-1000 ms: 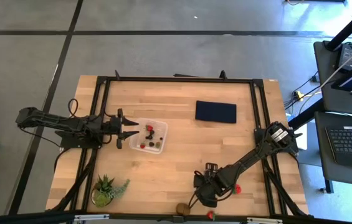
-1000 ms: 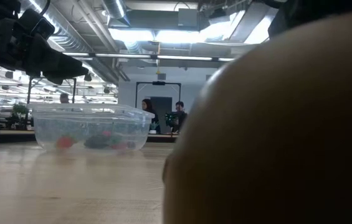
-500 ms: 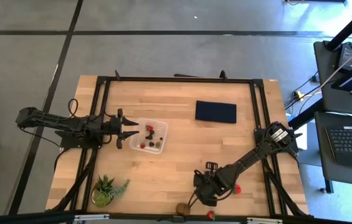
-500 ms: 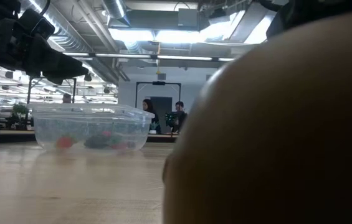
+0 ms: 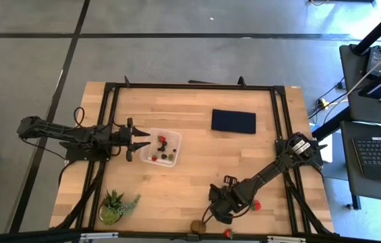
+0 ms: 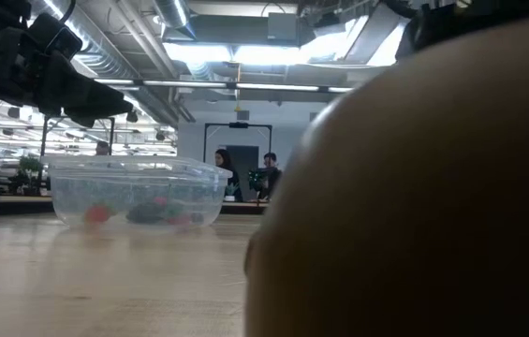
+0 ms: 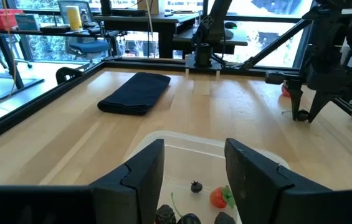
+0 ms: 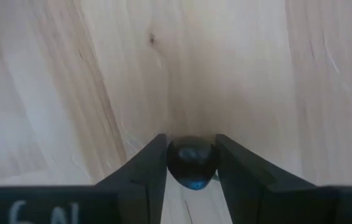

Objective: Pick and placing Produce into tupperware
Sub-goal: Put the black cherry into the transparent bin

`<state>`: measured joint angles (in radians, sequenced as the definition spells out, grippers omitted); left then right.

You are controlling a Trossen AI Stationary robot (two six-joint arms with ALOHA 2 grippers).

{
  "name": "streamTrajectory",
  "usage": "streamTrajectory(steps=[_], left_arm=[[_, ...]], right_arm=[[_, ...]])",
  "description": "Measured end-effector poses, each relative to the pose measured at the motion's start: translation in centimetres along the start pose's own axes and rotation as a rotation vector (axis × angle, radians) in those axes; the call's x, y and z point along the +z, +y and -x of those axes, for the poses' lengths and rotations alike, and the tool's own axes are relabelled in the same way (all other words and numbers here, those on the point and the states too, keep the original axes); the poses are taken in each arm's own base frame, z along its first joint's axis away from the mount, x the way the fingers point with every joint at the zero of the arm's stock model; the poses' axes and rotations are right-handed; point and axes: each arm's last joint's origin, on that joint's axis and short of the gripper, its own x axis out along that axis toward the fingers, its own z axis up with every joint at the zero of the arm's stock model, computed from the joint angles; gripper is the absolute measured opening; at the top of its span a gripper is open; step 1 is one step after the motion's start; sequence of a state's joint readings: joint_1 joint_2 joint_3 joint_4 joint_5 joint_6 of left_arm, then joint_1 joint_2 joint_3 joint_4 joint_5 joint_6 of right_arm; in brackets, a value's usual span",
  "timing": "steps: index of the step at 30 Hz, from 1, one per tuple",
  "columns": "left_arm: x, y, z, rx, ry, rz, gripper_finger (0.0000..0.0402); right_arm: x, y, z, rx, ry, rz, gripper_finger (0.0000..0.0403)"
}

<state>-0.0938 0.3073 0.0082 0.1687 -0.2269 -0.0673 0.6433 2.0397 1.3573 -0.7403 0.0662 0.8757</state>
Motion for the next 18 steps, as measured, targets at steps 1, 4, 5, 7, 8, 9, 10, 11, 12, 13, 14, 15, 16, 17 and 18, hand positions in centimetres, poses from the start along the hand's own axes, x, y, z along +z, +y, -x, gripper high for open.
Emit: streamTrajectory(steps=[1,4,5,7,8,9,10,11,12,13,14,15,16,17,18], left_arm=[[0.0,0.0,0.0,0.000,0.000,0.000,0.0161],[0.0,0.0,0.0,0.000,0.000,0.000,0.0165],[0.0,0.0,0.0,0.000,-0.001,0.000,0.0166],[0.0,0.0,0.0,0.000,0.000,0.000,0.0169],[0.0,0.0,0.0,0.000,-0.001,0.000,0.0170],[0.0,0.0,0.0,0.000,-0.001,0.000,0.0170],[0.0,0.0,0.0,0.000,0.000,0.000,0.0170],[0.0,0.0,0.0,0.000,-0.001,0.000,0.0170],[0.0,0.0,0.0,0.000,-0.001,0.000,0.0169],[0.0,0.0,0.0,0.000,0.000,0.000,0.0168],[0.0,0.0,0.0,0.000,0.000,0.000,0.0167],[0.0,0.0,0.0,0.000,0.000,0.000,0.0165],[0.0,0.0,0.0,0.000,0.000,0.000,0.0164],[0.0,0.0,0.0,0.000,0.000,0.000,0.0163],[0.0,0.0,0.0,0.000,0.000,0.000,0.0162]], right_arm=[[0.3,0.1,0.2,-0.001,-0.003,0.009,0.0127],[2.4,0.3,1.1,0.007,-0.087,0.033,0.0126],[3.3,0.2,1.7,0.006,-0.128,0.039,0.0126],[5.3,-0.3,2.9,-0.004,-0.222,0.049,0.0126],[6.4,-0.7,3.3,-0.009,-0.270,0.063,0.0126],[7.4,-1.0,3.6,-0.023,-0.314,0.081,0.0126],[8.3,-1.3,4.1,-0.032,-0.360,0.106,0.0126],[9.4,-1.6,4.6,-0.032,-0.410,0.138,0.0126],[10.5,-1.8,5.1,-0.023,-0.466,0.167,0.0126],[11.6,-2.2,5.7,-0.014,-0.518,0.197,0.0126],[12.6,-2.6,6.1,-0.015,-0.565,0.230,0.0126],[13.6,-3.2,6.5,-0.018,-0.613,0.252,0.0127],[14.6,-3.8,6.9,-0.025,-0.662,0.274,0.0127],[15.5,-4.5,7.3,-0.040,-0.700,0.295,0.0127],[16.3,-5.2,7.7,-0.055,-0.731,0.306,0.0127]])
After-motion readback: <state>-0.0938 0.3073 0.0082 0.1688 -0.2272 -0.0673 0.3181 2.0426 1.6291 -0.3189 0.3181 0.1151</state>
